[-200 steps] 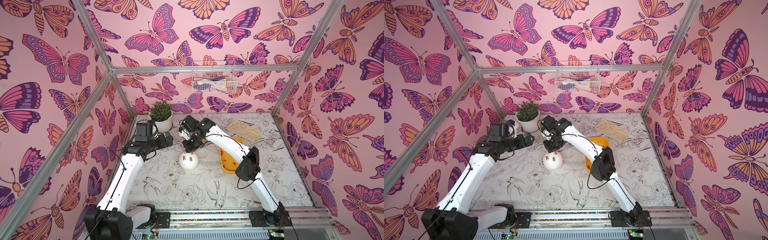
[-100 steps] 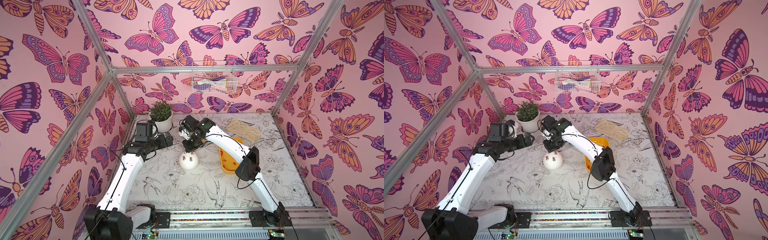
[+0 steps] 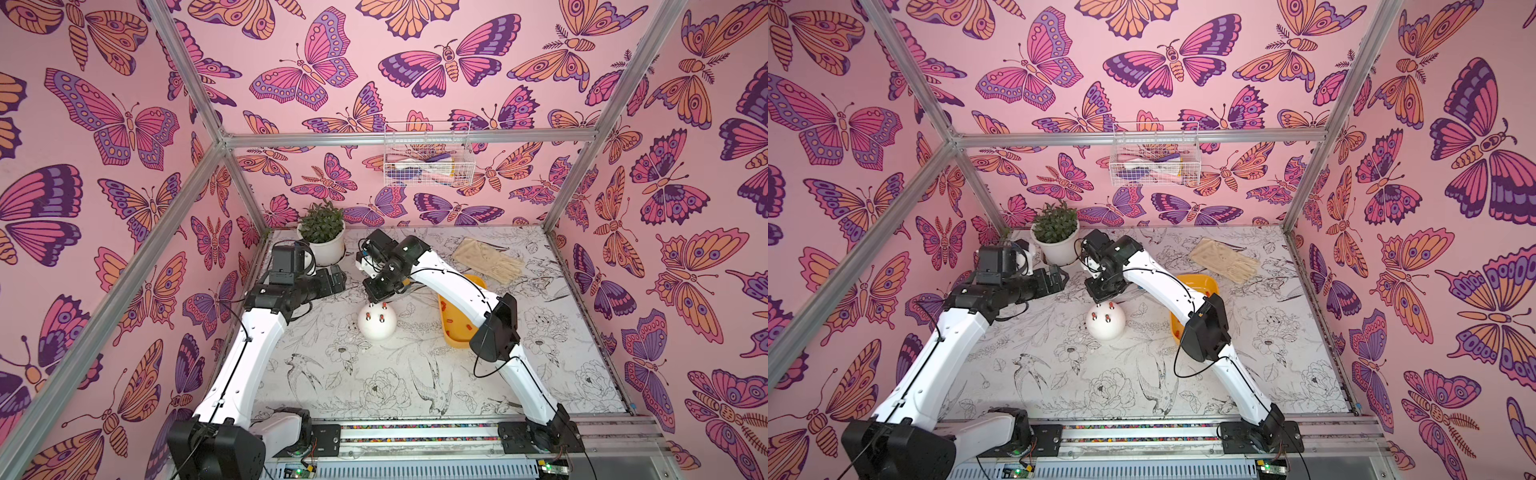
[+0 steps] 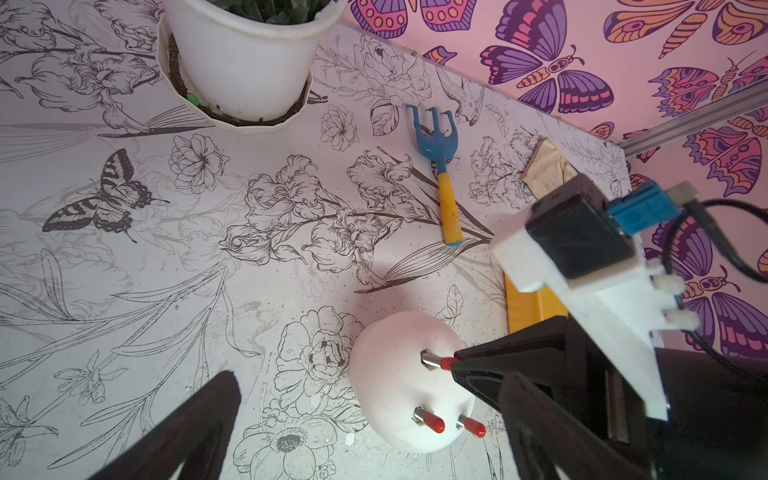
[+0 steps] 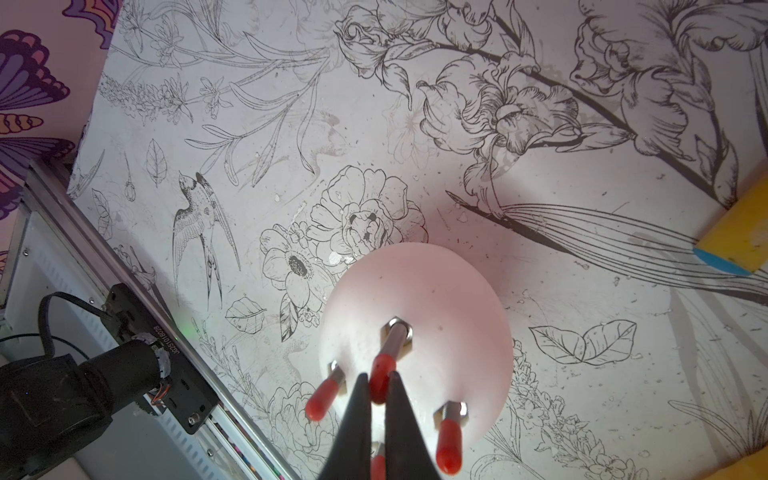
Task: Cover the protruding screws with screw protection sleeves
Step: Attach the screw protection sleeve to the screw.
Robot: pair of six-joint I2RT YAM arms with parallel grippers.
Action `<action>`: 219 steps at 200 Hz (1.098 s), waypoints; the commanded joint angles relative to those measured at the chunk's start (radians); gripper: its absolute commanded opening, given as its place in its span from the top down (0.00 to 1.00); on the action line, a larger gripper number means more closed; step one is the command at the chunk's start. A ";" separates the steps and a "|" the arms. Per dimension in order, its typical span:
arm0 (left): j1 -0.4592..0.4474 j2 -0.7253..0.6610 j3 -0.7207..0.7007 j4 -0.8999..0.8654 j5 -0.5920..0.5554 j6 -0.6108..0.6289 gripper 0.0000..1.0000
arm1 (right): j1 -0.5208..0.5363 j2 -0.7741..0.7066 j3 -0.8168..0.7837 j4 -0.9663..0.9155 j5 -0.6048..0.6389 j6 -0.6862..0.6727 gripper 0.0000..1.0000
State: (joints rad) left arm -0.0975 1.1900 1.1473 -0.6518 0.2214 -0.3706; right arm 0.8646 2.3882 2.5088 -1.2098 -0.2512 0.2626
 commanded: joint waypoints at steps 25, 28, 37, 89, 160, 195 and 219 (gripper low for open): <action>0.007 -0.013 -0.017 0.006 0.019 0.016 0.00 | -0.002 0.032 0.024 -0.009 -0.009 0.006 0.90; 0.007 -0.013 -0.017 0.007 0.019 0.016 0.00 | -0.002 0.033 0.024 -0.010 -0.009 0.006 0.90; 0.007 -0.013 -0.016 0.006 0.018 0.016 0.00 | -0.002 0.033 0.023 -0.010 -0.008 0.006 0.90; 0.007 -0.014 -0.015 0.006 0.021 0.016 0.00 | -0.004 0.025 -0.007 -0.002 -0.003 0.009 0.90; 0.007 -0.017 -0.015 0.007 0.018 0.018 0.00 | -0.007 0.009 -0.057 0.024 -0.008 0.018 0.90; 0.007 -0.017 -0.015 0.006 0.018 0.018 0.00 | -0.009 0.004 -0.066 0.027 -0.006 0.018 0.90; 0.007 -0.015 -0.015 0.006 0.017 0.018 0.00 | -0.008 -0.002 -0.073 0.034 -0.009 0.017 0.88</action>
State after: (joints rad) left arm -0.0975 1.1896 1.1473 -0.6518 0.2283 -0.3702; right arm 0.8574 2.3848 2.4680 -1.1599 -0.2672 0.2657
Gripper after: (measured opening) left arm 0.998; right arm 0.105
